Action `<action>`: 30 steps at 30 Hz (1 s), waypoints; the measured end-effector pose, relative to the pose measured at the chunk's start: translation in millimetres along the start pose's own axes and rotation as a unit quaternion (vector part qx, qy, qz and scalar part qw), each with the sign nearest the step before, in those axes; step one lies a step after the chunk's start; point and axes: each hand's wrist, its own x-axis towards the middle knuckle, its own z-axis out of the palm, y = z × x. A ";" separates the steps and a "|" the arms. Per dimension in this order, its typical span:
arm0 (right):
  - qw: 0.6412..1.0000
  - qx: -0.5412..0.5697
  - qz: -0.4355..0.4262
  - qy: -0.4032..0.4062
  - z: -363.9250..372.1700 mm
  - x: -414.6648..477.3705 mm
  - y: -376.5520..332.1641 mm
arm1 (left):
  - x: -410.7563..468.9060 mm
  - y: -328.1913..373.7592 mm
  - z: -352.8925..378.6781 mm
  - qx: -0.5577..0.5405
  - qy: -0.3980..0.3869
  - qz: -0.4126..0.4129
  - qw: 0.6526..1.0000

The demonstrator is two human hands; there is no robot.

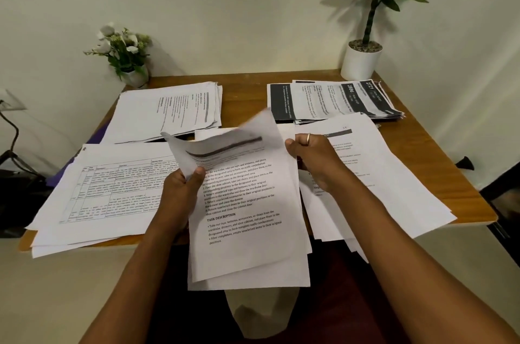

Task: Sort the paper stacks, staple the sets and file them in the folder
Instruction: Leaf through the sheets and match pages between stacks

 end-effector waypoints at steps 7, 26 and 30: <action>0.997 0.068 0.010 0.030 -2.2 -1.6 4.5 | 0.5 1.9 0.9 -0.016 -0.009 0.005 1.000; 0.920 -0.320 0.082 0.210 -122.5 12.1 43.4 | 0.5 -0.8 2.6 -0.035 -0.028 0.043 0.998; 0.936 -0.252 0.041 0.241 -126.4 9.1 34.9 | -3.1 1.2 3.2 -0.037 -0.021 0.033 0.999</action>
